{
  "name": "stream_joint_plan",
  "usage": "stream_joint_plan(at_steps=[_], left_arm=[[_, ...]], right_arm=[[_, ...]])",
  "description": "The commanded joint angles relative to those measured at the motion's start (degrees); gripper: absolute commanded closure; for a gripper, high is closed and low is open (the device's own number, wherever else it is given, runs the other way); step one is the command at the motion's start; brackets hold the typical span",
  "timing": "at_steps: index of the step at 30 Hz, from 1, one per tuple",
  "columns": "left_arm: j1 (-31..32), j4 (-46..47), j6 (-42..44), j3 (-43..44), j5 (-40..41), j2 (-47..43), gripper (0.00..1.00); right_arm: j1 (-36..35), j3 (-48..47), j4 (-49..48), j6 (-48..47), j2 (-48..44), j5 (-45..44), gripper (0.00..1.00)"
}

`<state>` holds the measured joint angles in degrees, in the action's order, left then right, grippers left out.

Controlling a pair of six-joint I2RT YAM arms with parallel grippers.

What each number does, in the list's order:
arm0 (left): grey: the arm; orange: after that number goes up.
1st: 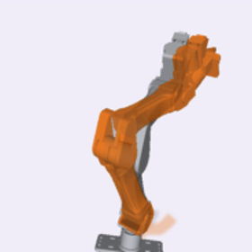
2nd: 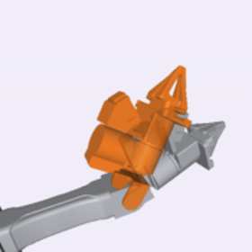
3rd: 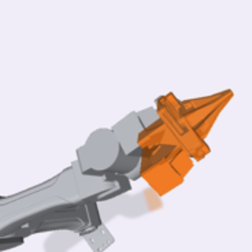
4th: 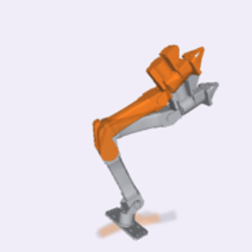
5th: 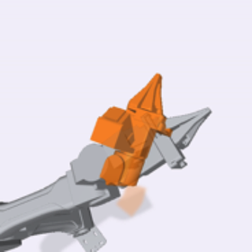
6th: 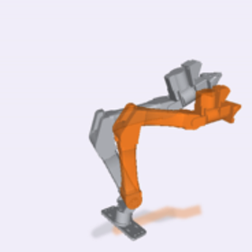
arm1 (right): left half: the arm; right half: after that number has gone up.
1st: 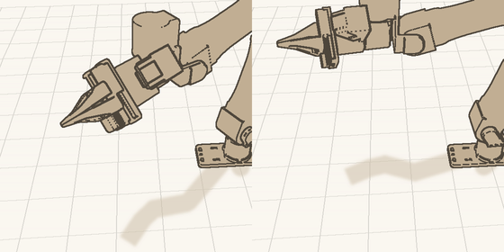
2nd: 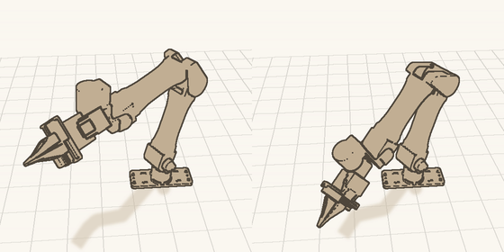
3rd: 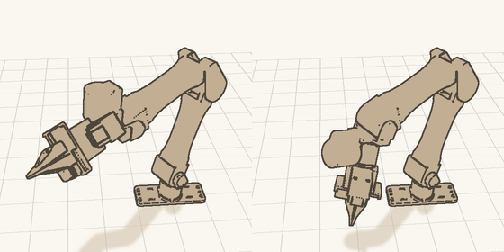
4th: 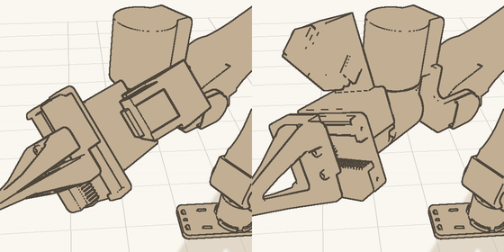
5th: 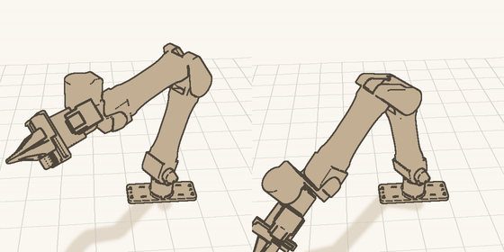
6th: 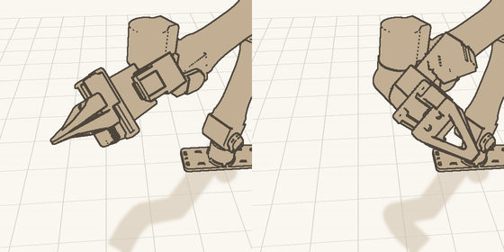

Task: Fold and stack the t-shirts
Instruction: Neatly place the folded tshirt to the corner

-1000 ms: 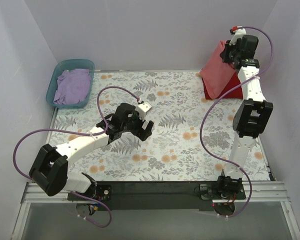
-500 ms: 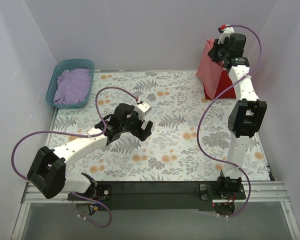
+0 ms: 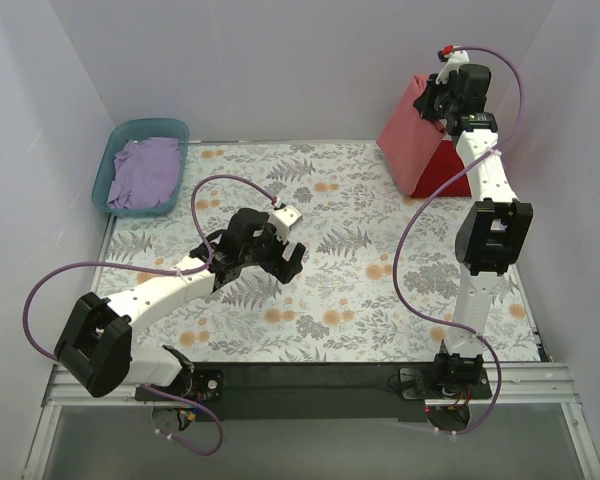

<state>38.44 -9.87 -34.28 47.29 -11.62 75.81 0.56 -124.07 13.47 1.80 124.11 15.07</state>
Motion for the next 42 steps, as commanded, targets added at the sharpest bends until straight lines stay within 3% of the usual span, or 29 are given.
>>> stream_joint_plan(at_steps=[1, 19, 42], left_arm=[[-0.20, 0.82, 0.71, -0.62, 0.01, -2.07, 0.10], [-0.20, 1.61, 0.53, -2.20, 0.19, -4.36, 0.10], [-0.20, 0.90, 2.03, 1.32, -0.42, 0.30, 0.10]], right_arm=[[-0.29, -2.32, -4.95, 2.14, -1.60, -0.13, 0.99], [-4.51, -4.69, -5.74, 1.63, -1.51, -2.06, 0.99], [0.58, 3.22, -8.55, -1.54, -1.95, -3.21, 0.99]])
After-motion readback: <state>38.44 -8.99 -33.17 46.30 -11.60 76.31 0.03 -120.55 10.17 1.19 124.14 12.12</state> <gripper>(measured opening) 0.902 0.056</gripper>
